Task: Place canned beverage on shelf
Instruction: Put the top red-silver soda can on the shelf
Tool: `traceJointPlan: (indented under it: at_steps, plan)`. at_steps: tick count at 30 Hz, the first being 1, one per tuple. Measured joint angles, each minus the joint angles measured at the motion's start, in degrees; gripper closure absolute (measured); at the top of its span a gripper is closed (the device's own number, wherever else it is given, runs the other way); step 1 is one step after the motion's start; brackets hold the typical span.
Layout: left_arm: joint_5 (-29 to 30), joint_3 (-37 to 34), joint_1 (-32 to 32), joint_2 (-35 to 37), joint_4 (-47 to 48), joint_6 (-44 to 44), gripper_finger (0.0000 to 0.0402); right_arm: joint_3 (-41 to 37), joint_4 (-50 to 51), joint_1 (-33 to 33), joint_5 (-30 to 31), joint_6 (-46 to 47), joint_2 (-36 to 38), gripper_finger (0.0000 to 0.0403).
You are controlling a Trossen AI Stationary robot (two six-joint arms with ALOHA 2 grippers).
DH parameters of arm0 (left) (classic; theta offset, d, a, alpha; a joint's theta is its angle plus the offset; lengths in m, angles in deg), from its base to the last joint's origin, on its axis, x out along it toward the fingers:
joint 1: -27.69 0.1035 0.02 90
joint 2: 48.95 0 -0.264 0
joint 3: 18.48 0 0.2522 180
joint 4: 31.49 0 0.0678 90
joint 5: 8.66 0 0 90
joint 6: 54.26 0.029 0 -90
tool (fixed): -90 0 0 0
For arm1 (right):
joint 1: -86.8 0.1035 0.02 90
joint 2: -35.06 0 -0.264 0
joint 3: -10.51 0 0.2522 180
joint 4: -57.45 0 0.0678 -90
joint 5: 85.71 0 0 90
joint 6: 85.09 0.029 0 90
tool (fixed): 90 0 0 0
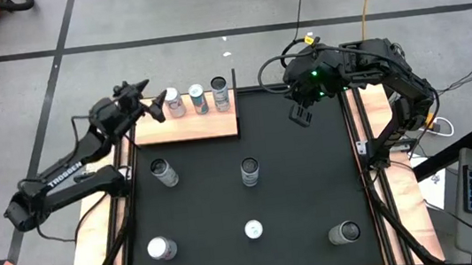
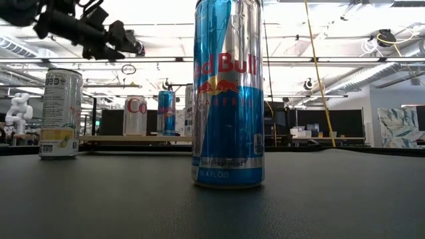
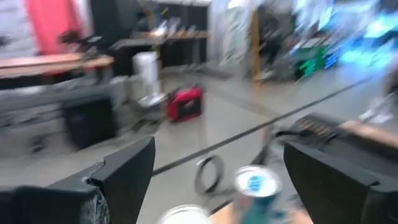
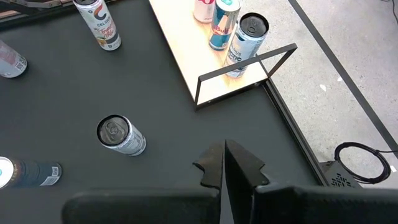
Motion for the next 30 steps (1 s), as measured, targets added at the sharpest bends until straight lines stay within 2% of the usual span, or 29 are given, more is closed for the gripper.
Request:
traceJointPlan:
  at_steps: [3,8,11,21,30]
  plan:
    - [2.1,5.1,0.1,-2.1,5.7,2.8,0.0045,0.0,0.0,0.0,0.0,0.0,0.0,0.0403]
    - [3.9,9.8,0.2,-6.1,6.6,7.6,0.0049,0.0,0.0,0.0,0.0,0.0,0.0,0.0403]
    - [5.0,10.9,0.5,-8.7,6.7,8.2,0.0067,0.0,0.0,0.0,0.0,0.0,0.0,0.0403]
    - [5.0,12.9,3.9,-17.9,6.4,7.7,0.0176,0.0,0.0,0.0,0.0,0.0,0.0,0.0403]
    - [5.0,15.4,3.9,-20.4,7.7,7.4,0.0314,0.0,0.0,0.0,0.1,0.0,0.0,0.0403]
